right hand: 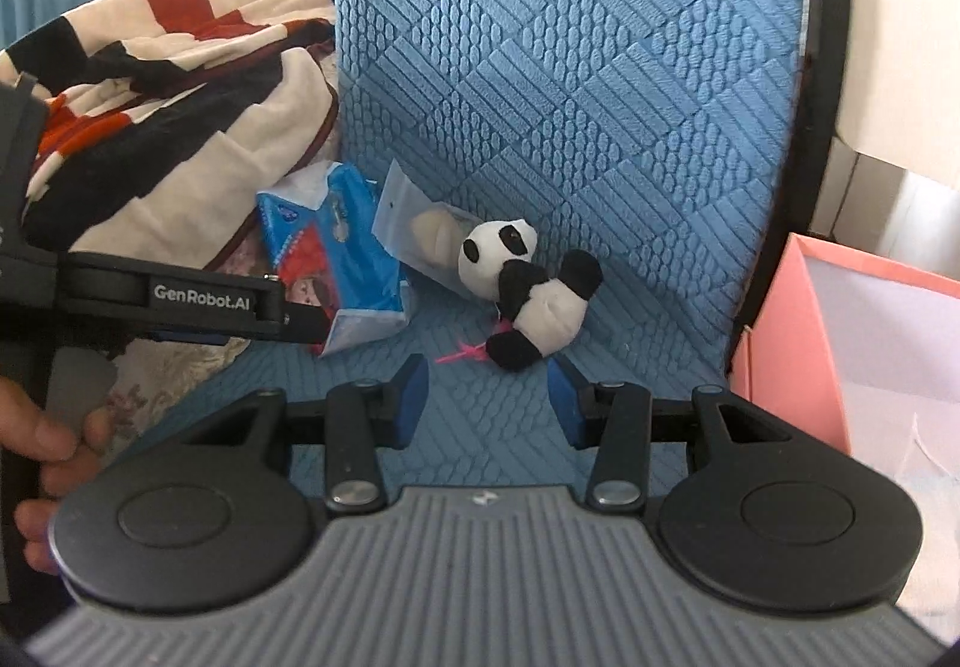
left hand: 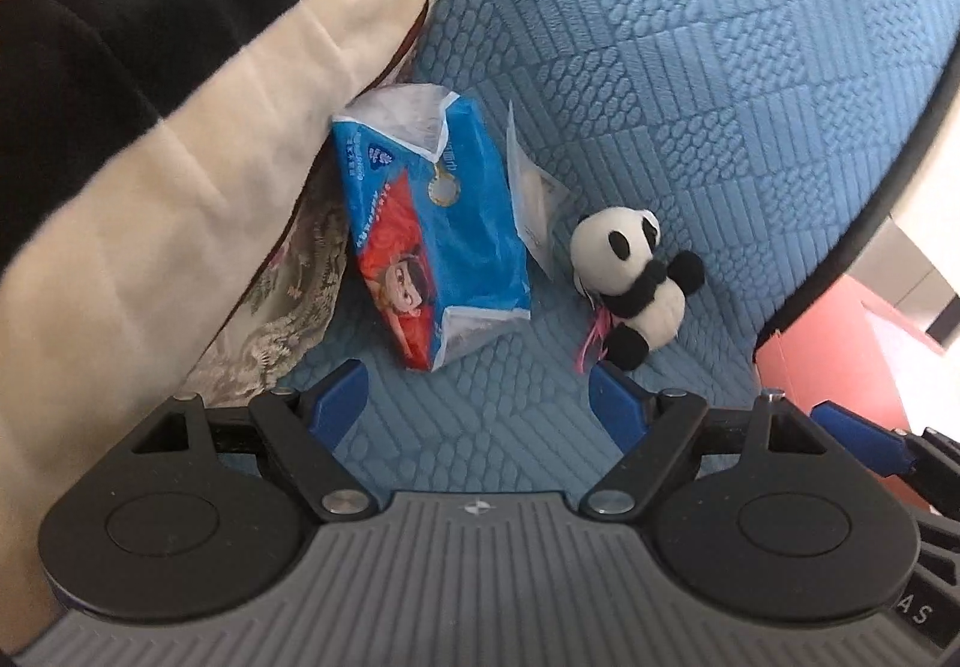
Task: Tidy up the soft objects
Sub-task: 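Close the right gripper on the panda plush while the left gripper approaches the blue wipes packet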
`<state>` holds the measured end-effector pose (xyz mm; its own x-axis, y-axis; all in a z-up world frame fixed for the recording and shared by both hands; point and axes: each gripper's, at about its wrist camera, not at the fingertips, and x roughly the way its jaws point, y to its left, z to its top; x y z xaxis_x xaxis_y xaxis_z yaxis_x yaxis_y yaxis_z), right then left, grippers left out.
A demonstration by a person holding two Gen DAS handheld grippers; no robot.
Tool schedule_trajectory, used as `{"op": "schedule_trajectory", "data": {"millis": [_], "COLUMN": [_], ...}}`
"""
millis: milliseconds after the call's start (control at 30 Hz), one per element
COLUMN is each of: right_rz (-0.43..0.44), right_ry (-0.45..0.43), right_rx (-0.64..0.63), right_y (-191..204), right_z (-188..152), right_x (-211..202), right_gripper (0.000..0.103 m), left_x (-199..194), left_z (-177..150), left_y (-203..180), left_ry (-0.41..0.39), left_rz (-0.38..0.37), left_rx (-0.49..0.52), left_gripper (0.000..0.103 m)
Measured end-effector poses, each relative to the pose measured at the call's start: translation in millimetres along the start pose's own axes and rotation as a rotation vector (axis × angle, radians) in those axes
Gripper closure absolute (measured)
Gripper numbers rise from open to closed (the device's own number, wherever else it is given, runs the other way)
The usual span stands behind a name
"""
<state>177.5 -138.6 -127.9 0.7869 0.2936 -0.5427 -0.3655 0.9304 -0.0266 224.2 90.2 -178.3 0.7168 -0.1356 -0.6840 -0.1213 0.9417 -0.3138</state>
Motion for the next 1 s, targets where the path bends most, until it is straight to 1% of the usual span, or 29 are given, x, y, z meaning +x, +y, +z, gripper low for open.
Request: {"op": "schedule_trajectory", "data": {"millis": [100, 267, 367, 433, 500, 667, 800, 900, 1000], "right_rz": [-0.001, -0.003, 0.004, 0.003, 0.002, 0.004, 0.004, 0.033, 0.040], "right_ry": [0.011, 0.028, 0.038, 0.041, 0.048, 0.047, 0.055, 0.060, 0.056], "right_rx": [-0.015, -0.067, -0.047, -0.040, -0.054, -0.154, -0.178, -0.170, -0.186], "right_y": [-2, -8, -21, -27, -28, -19, -21, -22, -21], "right_z": [7, 18, 27, 30, 30, 32, 37, 45, 51], "right_x": [15, 37, 45, 51, 59, 74, 87, 93, 98], "right_gripper": [0.056, 0.056, 0.056, 0.056, 0.056, 0.057, 0.057, 0.057, 0.057], "left_x": [10, 26, 35, 43, 49, 67, 78, 84, 88], "left_z": [6, 17, 28, 34, 39, 46, 50, 52, 52], "left_y": [2, 9, 18, 24, 26, 28, 37, 45, 46], "left_ry": [0.013, 0.042, 0.044, 0.048, 0.053, 0.073, 0.098, 0.116, 0.129], "left_rz": [-0.001, -0.032, -0.052, -0.046, -0.030, 0.036, 0.027, 0.002, -0.008], "left_rx": [-0.020, -0.068, -0.109, -0.131, -0.129, -0.119, -0.175, -0.234, -0.255], "left_gripper": [0.019, 0.019, 0.019, 0.019, 0.019, 0.019, 0.019, 0.019, 0.019]}}
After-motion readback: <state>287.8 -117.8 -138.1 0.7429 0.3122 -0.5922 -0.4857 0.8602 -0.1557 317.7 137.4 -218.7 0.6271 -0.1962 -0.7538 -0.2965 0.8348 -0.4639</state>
